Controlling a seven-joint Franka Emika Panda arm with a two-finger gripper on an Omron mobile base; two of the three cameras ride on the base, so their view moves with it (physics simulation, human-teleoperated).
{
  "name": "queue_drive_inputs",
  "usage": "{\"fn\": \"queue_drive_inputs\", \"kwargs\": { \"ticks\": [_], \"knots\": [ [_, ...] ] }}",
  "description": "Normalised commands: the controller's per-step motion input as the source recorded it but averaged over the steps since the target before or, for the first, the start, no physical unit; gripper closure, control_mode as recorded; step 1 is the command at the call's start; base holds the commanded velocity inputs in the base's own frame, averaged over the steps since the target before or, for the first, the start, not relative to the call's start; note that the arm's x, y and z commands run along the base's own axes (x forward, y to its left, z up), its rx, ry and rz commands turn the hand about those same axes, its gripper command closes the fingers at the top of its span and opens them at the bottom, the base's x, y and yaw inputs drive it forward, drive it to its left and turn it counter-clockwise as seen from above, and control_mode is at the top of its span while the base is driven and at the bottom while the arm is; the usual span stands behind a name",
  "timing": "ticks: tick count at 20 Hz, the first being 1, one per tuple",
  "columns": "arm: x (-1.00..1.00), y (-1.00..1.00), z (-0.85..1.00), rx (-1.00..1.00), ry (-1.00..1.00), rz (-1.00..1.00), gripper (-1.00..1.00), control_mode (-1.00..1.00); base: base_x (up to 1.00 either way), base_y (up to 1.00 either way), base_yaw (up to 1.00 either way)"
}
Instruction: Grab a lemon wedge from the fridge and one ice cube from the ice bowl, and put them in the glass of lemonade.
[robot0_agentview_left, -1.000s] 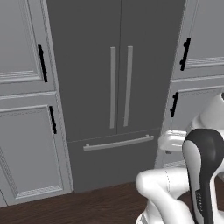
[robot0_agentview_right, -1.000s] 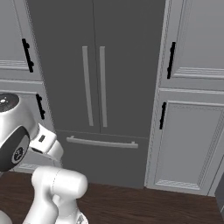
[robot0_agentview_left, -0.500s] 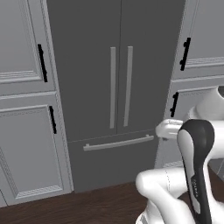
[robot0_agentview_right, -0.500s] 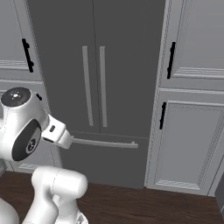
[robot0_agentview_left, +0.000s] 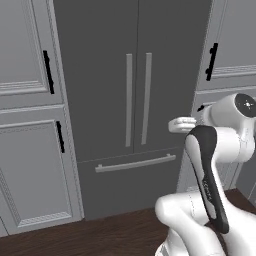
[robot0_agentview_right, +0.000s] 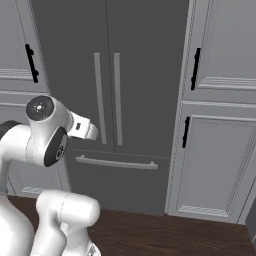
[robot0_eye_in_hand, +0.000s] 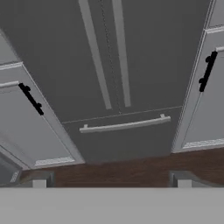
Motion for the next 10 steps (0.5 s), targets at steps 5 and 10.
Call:
{"fn": "queue_drive_inputs", "kwargs": {
  "ticks": [5,10],
  "knots": [
    [0.85,0.0,0.47,-0.05,-0.04,0.04,-1.0,-1.0,0.0,0.0,0.0],
    [0.81,-0.03,0.36,0.0,0.03,0.03,-1.0,-1.0,0.0,0.0,0.0]
  ]
}}
